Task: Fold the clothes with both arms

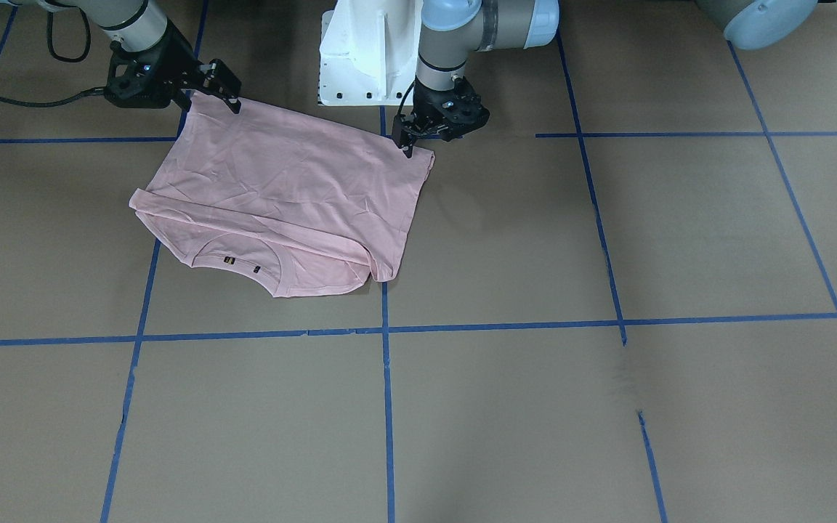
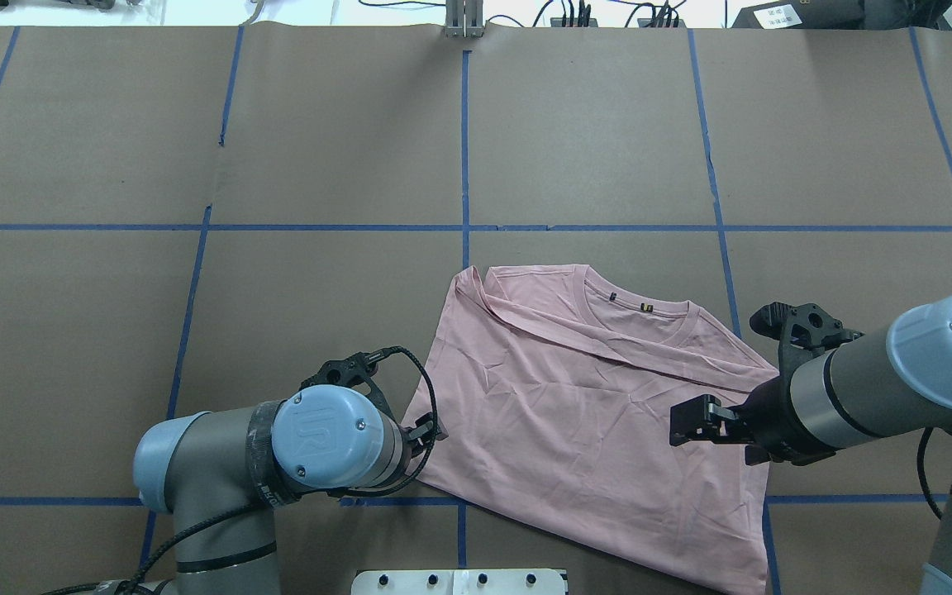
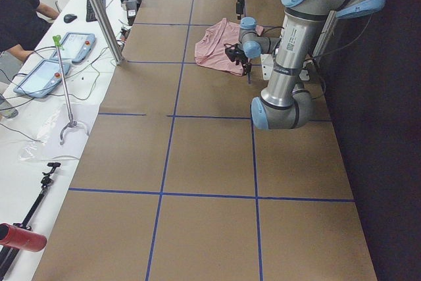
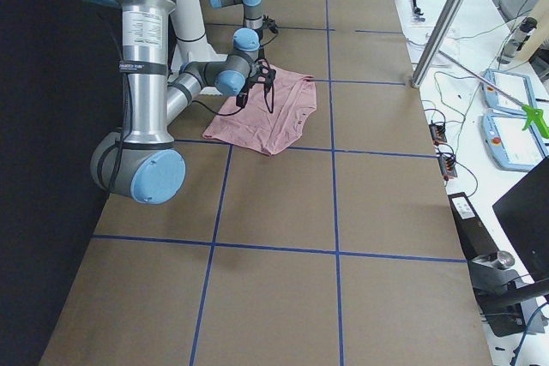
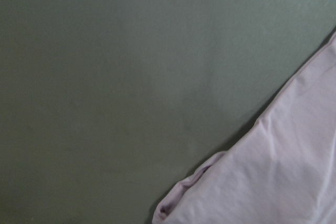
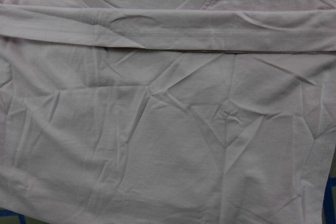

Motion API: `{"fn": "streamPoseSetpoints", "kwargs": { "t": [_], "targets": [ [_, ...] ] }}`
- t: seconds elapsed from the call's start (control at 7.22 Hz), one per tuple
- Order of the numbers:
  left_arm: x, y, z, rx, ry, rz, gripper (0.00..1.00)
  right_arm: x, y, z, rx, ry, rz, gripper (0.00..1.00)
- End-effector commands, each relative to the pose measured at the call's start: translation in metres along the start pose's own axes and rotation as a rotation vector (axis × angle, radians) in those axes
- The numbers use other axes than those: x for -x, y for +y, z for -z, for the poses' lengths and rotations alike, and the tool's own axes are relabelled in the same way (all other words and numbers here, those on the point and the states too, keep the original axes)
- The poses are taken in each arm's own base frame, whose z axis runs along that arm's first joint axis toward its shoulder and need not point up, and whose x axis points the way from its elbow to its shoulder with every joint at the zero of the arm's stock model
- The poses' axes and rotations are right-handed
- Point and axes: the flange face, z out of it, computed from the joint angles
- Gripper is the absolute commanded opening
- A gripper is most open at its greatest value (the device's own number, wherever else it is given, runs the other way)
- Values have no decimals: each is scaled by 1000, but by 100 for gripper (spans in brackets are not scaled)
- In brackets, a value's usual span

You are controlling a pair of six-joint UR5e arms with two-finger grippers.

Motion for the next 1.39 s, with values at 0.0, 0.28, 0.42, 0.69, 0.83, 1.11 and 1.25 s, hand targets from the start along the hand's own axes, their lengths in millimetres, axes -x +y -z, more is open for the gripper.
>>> {"fn": "streamPoseSetpoints", "kwargs": {
  "t": [0.0, 0.28, 0.42, 0.69, 0.83, 1.11, 1.25],
  "targets": [
    [-1, 0, -7, 2, 6, 20, 91, 0, -2, 1, -5, -2, -3, 100],
    [-6, 2, -8, 3, 9, 22, 90, 0, -4, 1, -8, -1, -5, 100],
    [-11, 4, -13, 1, 3, 28, 90, 0, -4, 2, -8, -3, -5, 100],
    [-12, 4, -17, -1, -1, 34, 90, 0, -4, 1, -9, 0, -7, 100],
    [-13, 4, -16, 0, 0, 33, 87, -1, -4, 1, -6, 1, -8, 100],
    [-11, 3, -17, -2, -4, 34, 57, 0, -4, 2, -2, -2, -7, 100],
    [-10, 4, -18, 0, -7, 30, 36, 0, -4, 2, -2, -1, -8, 100]
  ]
}}
